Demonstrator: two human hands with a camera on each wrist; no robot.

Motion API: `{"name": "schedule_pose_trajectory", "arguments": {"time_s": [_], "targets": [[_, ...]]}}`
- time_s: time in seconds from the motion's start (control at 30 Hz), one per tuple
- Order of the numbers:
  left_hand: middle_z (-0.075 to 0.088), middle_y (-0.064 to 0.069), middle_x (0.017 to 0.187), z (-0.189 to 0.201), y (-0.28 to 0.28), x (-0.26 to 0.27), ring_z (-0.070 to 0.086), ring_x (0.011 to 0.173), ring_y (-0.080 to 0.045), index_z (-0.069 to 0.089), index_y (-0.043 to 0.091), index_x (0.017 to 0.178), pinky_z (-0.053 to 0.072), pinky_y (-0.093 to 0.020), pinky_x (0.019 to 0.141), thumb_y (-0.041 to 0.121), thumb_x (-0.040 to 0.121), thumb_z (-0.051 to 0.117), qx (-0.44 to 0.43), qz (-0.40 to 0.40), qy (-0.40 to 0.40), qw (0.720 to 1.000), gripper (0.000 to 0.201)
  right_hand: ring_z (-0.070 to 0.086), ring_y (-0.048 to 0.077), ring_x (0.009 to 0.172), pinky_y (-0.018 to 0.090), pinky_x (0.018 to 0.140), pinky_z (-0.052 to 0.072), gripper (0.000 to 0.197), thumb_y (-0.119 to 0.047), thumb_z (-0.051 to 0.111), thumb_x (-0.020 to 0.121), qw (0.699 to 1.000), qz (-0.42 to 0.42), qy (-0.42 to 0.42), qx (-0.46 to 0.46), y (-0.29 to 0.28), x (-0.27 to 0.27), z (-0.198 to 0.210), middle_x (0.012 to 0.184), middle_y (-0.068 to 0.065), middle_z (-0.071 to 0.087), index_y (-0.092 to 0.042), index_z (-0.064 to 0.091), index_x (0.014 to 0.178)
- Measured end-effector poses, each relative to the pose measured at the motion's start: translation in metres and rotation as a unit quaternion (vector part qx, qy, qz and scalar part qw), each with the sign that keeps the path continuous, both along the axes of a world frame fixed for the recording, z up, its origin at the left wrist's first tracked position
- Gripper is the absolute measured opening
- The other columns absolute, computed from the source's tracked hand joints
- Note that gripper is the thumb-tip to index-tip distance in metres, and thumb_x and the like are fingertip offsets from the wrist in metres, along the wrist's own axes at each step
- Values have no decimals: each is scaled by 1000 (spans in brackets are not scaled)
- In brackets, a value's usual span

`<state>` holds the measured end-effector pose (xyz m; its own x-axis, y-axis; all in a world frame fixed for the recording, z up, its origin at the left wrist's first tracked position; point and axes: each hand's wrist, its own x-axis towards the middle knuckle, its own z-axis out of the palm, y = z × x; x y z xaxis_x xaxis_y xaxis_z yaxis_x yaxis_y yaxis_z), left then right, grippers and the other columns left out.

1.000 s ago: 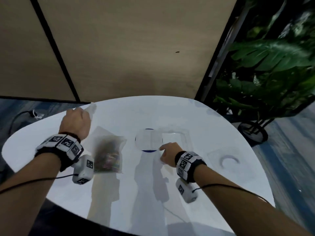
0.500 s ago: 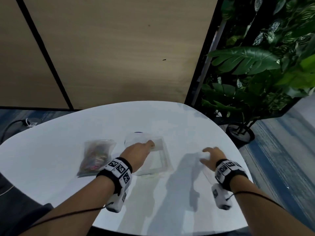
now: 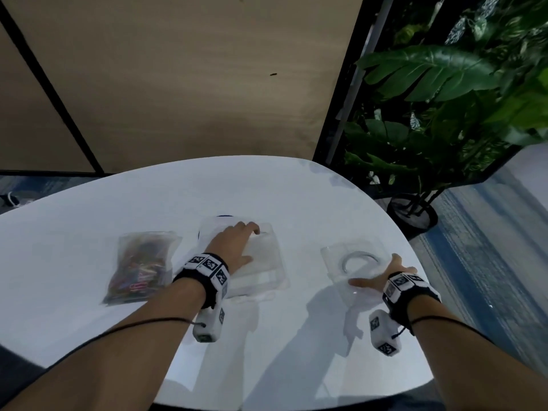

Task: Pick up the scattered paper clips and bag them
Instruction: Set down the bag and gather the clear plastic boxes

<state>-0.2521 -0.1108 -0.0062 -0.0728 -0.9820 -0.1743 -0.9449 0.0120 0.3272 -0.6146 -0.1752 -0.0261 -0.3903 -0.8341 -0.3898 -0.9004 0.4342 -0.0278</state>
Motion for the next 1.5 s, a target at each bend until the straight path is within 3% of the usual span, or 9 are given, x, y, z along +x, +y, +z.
{"name": "schedule_pose_trajectory", "arguments": {"time_s": [0.13, 0.27, 0.4, 0.53, 0.73, 0.87, 1.07, 1.33, 1.5], "targets": [[43, -5, 140, -12, -1, 2, 45, 125, -27, 42, 33, 145, 38, -38, 105, 36, 96, 51, 44, -40, -118, 991, 50, 65, 36, 101, 48, 87, 56, 86, -56, 78, 57, 980, -38, -169, -99, -39, 2, 14, 115, 16, 64, -22, 46, 129], [44, -5, 137, -1, 0, 14, 44, 127, -26, 38, 31, 148, 36, -39, 107, 30, 95, 51, -10, -5, -92, 996, 54, 68, 26, 81, 39, 76, 60, 50, -17, 68, 81, 906, -57, -368, -199, -57, 38, 64, 107, 15, 69, -20, 54, 129], [48, -9, 133, 23, 5, 33, 50, 122, -29, 50, 23, 138, 43, -39, 102, 24, 97, 50, -32, 105, -12, 994, 41, 60, 14, 63, 27, 66, 52, 45, -8, 62, 89, 845, 54, -468, -252, -46, 92, 107, 88, 5, 71, -16, 53, 132], [58, -15, 125, 37, 18, 52, 58, 112, -33, 51, 15, 135, 45, -37, 93, 26, 103, 41, -15, 182, 72, 981, 36, 51, 15, 63, 26, 64, 45, 42, -4, 64, 88, 818, 151, -540, -126, -35, 142, 123, 82, 6, 71, -11, 60, 129], [70, -19, 108, 43, 48, 64, 67, 94, -37, 60, 11, 118, 55, -41, 89, 47, 104, 29, 84, 205, 144, 965, 50, 57, 7, 89, 26, 77, 49, 38, -10, 60, 91, 847, 285, -440, 90, -26, 210, 96, 104, -12, 64, -22, 64, 127], [69, -14, 114, 34, 55, 60, 66, 94, -30, 61, 8, 116, 51, -41, 93, 61, 99, 30, 120, 154, 69, 978, 64, 57, 16, 111, 26, 90, 45, 37, -14, 60, 92, 874, 342, -343, 33, -32, 243, 75, 131, 2, 62, -24, 63, 128], [68, -15, 119, 33, 53, 50, 62, 82, -26, 55, 0, 129, 55, -37, 89, 51, 92, 59, 178, 128, 65, 973, 63, 52, 28, 123, 32, 100, 41, 31, -33, 56, 95, 906, 392, -161, -20, -26, 254, 43, 135, 10, 52, -31, 64, 124], [67, -21, 117, 31, 51, 41, 69, 101, -39, 38, 7, 139, 58, -43, 86, 26, 97, 56, 152, 177, 138, 963, 49, 61, 22, 88, 27, 75, 48, 21, -34, 51, 94, 942, 294, -161, -29, -14, 227, 39, 110, 3, 68, -34, 64, 111], [59, -15, 131, 30, 52, 42, 60, 118, -33, 44, 10, 138, 50, -36, 94, 54, 85, 67, 130, 207, 73, 967, 72, 68, 29, 73, 43, 72, 60, 38, -46, 65, 84, 963, 228, -133, -51, -1, 207, 40, 86, 4, 68, -31, 42, 111]]}}
